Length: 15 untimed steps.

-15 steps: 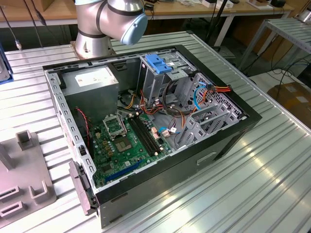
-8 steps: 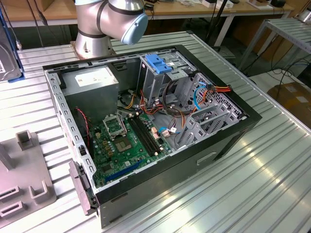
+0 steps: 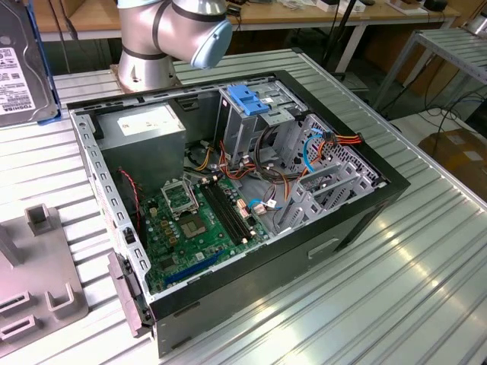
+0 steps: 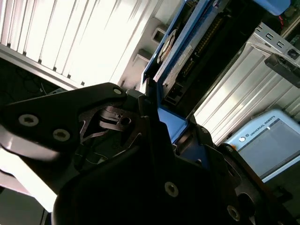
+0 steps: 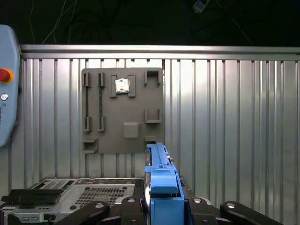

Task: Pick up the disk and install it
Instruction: 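Pick up the disk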

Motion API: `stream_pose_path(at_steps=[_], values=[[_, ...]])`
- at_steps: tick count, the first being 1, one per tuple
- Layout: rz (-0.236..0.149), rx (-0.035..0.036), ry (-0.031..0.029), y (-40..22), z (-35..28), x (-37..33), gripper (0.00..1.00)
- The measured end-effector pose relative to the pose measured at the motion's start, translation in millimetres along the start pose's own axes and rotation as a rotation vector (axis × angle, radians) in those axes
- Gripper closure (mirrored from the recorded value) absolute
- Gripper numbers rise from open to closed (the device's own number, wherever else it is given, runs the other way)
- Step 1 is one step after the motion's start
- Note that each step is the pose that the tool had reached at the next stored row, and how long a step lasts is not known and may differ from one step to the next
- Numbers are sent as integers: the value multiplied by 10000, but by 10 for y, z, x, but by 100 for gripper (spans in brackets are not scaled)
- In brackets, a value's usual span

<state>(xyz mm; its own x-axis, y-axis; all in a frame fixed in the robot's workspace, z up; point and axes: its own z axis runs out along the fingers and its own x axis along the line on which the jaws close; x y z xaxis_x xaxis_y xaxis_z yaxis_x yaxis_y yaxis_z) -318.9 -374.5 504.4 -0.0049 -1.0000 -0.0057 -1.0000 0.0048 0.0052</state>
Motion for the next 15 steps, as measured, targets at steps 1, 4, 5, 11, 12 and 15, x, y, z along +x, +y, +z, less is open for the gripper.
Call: stream_pose_path(at_steps=[1, 4, 5, 11, 12, 15], values=[[0, -1, 0, -23, 0, 0, 63], [0, -1, 1, -97, -1, 0, 63], [-1, 0, 0, -125, -1, 0, 63], [0, 0, 0, -253, -2, -1, 63], [0, -1, 1, -275, -2, -1, 63], [0, 0, 1, -372, -2, -2, 63]])
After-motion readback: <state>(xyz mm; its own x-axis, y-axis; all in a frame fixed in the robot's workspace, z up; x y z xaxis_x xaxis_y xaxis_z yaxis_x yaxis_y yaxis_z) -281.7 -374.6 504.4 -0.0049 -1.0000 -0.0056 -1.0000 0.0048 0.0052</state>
